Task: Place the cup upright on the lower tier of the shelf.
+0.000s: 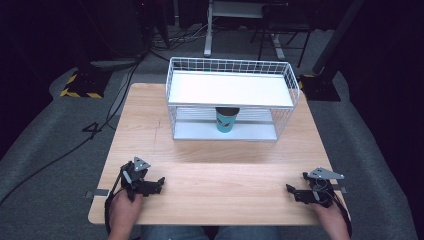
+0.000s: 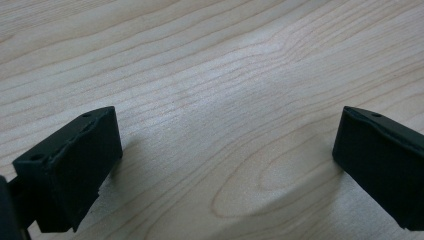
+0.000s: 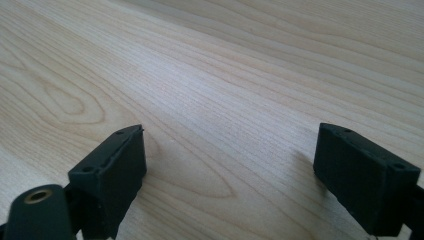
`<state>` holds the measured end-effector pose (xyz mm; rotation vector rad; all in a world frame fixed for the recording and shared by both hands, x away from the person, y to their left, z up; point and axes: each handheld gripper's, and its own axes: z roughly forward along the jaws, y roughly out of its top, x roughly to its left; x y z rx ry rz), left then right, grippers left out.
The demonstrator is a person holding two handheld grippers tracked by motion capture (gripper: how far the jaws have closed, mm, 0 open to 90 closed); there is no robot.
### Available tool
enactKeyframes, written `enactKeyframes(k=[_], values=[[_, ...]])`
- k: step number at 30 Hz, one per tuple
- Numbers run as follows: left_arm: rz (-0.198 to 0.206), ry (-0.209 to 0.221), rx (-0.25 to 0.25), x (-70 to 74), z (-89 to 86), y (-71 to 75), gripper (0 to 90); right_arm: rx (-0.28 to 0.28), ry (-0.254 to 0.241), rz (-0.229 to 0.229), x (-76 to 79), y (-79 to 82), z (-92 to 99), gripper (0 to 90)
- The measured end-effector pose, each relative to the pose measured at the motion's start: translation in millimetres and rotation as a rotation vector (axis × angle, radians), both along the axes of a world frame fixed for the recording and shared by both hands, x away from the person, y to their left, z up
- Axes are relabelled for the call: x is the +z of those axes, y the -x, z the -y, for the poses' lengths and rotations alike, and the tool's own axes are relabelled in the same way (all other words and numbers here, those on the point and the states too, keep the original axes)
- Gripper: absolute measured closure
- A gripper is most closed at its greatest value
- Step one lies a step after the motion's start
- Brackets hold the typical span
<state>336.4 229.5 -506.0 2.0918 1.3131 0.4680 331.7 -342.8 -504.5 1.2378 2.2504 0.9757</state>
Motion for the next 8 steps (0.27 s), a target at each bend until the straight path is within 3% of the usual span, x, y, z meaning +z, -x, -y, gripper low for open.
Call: enactKeyframes(k=[8], values=[[0.0,0.0,0.0,0.1,0.0,0.0,0.0,0.007,0.001,-0.001,-0.2,-0.7,-0.1,12.8]])
